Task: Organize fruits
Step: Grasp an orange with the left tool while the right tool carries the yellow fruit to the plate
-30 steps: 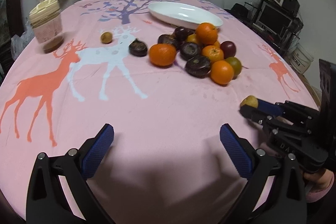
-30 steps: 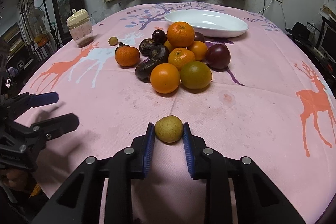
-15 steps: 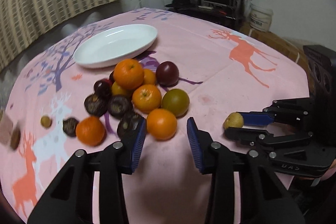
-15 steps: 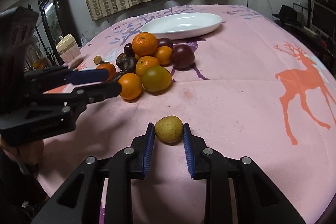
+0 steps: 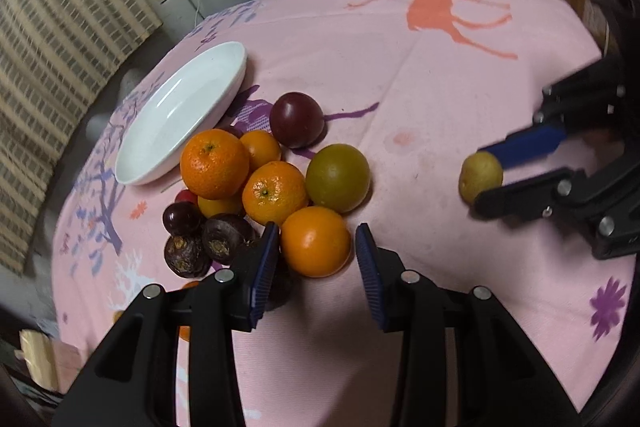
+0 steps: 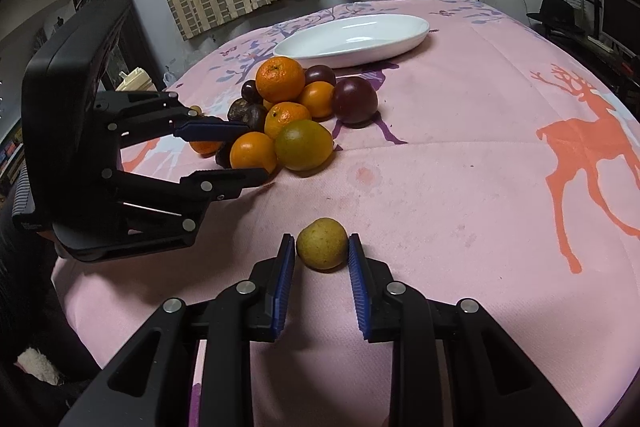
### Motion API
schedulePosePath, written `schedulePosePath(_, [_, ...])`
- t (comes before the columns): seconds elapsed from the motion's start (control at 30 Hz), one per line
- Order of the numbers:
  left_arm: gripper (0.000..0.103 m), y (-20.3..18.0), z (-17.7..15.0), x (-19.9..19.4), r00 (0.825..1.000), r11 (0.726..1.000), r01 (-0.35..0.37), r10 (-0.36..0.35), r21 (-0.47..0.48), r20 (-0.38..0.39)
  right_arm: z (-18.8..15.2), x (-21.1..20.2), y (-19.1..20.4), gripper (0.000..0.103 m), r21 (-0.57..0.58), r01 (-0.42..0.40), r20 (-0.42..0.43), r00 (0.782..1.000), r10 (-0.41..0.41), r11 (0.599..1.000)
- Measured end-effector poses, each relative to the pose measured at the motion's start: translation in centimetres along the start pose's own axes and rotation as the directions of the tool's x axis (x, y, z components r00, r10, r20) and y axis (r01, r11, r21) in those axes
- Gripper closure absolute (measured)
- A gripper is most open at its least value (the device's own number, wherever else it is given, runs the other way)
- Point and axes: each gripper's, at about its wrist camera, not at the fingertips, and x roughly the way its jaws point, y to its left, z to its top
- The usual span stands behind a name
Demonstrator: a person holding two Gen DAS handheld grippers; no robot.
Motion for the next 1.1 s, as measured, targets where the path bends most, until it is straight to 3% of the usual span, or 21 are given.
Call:
schedulePosePath(0.1, [0.062,0.0,0.2,0.5,1.000,1.000,-0.007,0.007,0.029,-0.020,0.1,0.1,0.2,0.076,-0.012,0.014,-0.003,1.000,-0.014,1.000])
schedulePosePath(0.3, [0.067,1.2,0.3,0.1,0.998,0.996,0.066,-0.067,-0.066,-0.019,0.1,-0.1,0.0,0.076,-0.003,0.012,0.000,1.000,-0.012,1.000])
schedulePosePath(0.43, [0.067,1.2,-0.6,-1.7,0.996,0.988,0.084,-0.079,-0.128,0.044,0.2,-0.6,-0.2,0.076,0.006,-0.003,0.023,1.000,0.003,1.000])
schedulePosePath(0.57, [0.067,2.7,-1.2,-4.1,0.981,0.959,0.164,-0.135,-0.230,0.138,1.0,-1.3,0.2,0.077,-0.017,-0.032,0.038,0.999,0.032,0.999])
schedulePosePath(0.73, [0.067,7.8,-0.1,-5.0,0.961,0.897,0.241,-0.168,-0.370,0.219,6.8,-1.7,0.2,0.076,-0.041,-0.098,0.090,0.991,0.101,0.994])
schedulePosePath(0.83, [0.067,12.6,1.6,-3.5,0.960,0.840,0.251,-0.151,-0.480,0.236,12.1,-0.2,-0.5,0.076,-0.048,-0.088,0.138,0.986,0.094,0.995])
schedulePosePath(0.9, [0.067,15.9,2.9,-1.4,0.971,0.808,0.216,-0.119,-0.548,0.208,15.8,2.3,-1.1,0.076,-0.047,-0.055,0.134,0.989,0.061,0.997])
schedulePosePath(0.97, [0.066,18.5,4.1,1.1,0.981,0.793,0.178,-0.100,-0.583,0.163,18.8,5.3,-1.8,0.076,-0.049,-0.027,0.104,0.994,0.032,0.998])
schedulePosePath(1.1, [0.066,22.8,5.9,7.3,0.991,0.753,0.126,-0.129,-0.647,0.043,23.2,11.6,-3.5,0.076,-0.012,-0.002,-0.004,1.000,0.002,1.000])
